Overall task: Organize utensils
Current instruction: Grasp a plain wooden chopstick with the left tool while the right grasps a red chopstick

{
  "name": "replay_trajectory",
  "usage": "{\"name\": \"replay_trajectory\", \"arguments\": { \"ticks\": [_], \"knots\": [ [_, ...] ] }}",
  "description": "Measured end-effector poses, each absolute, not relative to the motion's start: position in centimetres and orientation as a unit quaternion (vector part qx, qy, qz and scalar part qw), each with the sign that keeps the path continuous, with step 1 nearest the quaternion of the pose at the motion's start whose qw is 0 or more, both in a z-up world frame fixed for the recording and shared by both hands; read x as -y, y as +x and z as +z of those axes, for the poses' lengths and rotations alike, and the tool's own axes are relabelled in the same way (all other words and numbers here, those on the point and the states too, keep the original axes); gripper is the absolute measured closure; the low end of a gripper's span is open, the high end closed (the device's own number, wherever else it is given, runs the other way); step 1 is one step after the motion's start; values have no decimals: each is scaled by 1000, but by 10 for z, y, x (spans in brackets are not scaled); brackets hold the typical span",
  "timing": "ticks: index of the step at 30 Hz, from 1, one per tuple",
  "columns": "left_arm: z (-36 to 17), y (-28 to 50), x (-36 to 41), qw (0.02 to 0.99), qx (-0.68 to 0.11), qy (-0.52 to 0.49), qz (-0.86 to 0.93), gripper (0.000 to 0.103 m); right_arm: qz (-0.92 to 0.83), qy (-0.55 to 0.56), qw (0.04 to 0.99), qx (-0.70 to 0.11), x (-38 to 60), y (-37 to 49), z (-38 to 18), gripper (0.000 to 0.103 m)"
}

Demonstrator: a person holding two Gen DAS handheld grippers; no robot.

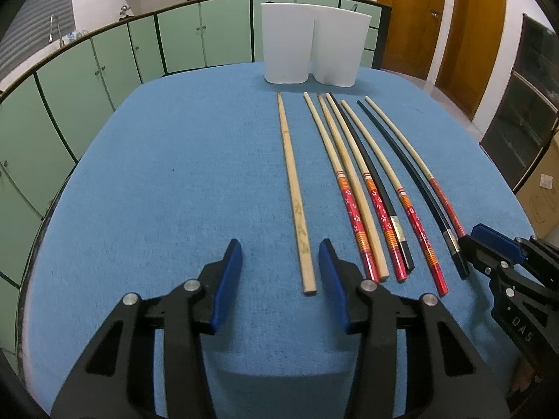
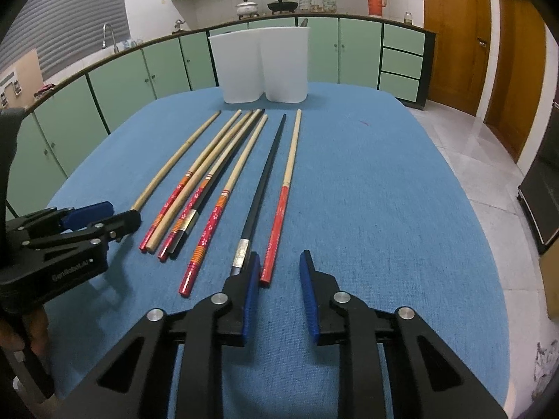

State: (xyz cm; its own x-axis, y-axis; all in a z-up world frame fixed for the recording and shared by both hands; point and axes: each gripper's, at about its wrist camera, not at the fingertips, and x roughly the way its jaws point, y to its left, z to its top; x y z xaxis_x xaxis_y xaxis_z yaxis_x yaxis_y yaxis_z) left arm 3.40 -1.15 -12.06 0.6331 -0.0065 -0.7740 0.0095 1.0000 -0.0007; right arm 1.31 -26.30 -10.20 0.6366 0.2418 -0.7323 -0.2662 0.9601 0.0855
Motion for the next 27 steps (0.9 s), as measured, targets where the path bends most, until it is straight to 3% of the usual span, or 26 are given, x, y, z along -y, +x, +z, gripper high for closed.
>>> {"name": "replay_trajectory", "arguments": {
  "ticks": [2, 4, 5, 7, 16, 27],
  "knots": [
    [-120, 34, 12, 904, -428, 2, -3, 61, 139, -17, 905, -402, 262, 13, -102, 81],
    [-120, 33, 13, 905, -426, 3, -3, 73, 139, -18, 905, -402, 263, 13, -102, 95],
    [-120, 33, 14, 905, -426, 3, -5, 76, 139, -16, 904, -403, 263, 13, -102, 96],
    [-120, 32, 15, 905, -426, 4, -13, 96, 141, -15, 903, -405, 264, 13, -101, 96],
    [-101, 34, 10, 906, -422, -15, -25, 97, 139, 0, 906, -401, 273, 17, -83, 97],
    [-46, 34, 5, 933, -356, -31, -33, 97, 140, 9, 929, -343, 287, 21, -34, 97]
  ]
}}
